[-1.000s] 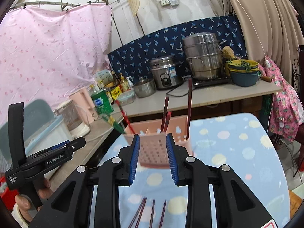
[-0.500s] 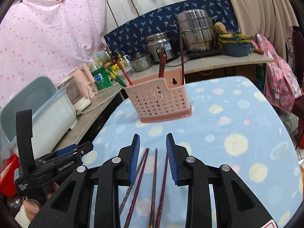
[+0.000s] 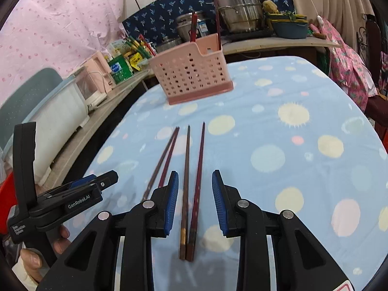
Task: Organize utensils
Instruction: 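Move both open tools back to the remaining chopsticks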
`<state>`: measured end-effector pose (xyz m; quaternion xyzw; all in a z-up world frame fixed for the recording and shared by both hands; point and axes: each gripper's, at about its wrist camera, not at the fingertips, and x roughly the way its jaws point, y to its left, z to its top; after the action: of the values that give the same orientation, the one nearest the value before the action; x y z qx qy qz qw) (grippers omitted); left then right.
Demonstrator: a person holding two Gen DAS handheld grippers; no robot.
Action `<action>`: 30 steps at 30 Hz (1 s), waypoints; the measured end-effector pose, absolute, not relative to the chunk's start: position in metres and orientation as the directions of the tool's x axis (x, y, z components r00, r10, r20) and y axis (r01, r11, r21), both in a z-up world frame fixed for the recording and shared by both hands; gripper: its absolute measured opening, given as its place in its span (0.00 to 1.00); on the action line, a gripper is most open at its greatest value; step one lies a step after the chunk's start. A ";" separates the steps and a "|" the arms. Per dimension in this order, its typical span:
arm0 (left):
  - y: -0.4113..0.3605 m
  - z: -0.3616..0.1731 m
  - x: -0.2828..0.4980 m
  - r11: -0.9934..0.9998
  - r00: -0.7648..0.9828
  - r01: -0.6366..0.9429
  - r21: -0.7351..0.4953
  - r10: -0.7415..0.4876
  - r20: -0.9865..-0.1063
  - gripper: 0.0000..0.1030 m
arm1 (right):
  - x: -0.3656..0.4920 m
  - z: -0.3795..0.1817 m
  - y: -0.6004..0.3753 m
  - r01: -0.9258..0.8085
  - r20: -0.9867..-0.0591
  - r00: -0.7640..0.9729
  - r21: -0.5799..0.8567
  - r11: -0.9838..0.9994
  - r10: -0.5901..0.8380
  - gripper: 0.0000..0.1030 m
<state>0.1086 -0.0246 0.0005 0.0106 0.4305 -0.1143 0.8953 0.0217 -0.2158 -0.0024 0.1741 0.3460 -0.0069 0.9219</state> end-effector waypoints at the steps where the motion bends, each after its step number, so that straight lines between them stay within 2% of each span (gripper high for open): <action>1: -0.024 -0.003 0.106 0.973 0.596 0.214 -0.082 -0.197 -0.779 0.52 | 0.020 -0.005 -0.214 0.135 -0.646 0.756 0.314 0.940 0.107 0.28; 12: -0.028 -0.026 0.088 0.967 0.549 0.236 -0.092 -0.211 -0.809 0.52 | 0.010 -0.034 -0.192 0.126 -0.701 0.707 0.257 0.958 0.095 0.28; 20: -0.029 -0.033 0.078 0.963 0.534 0.252 -0.093 -0.218 -0.817 0.52 | 0.008 -0.039 -0.187 0.126 -0.707 0.701 0.246 0.961 0.089 0.26; 30: -0.032 -0.037 0.076 0.960 0.524 0.262 -0.097 -0.226 -0.821 0.52 | 0.009 -0.045 -0.190 0.142 -0.719 0.689 0.249 0.958 0.085 0.19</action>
<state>0.0762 -0.0317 -0.0368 0.0193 0.4674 -0.1397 0.8727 0.0085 -0.1899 -0.0452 0.1440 0.3937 -0.0158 0.9077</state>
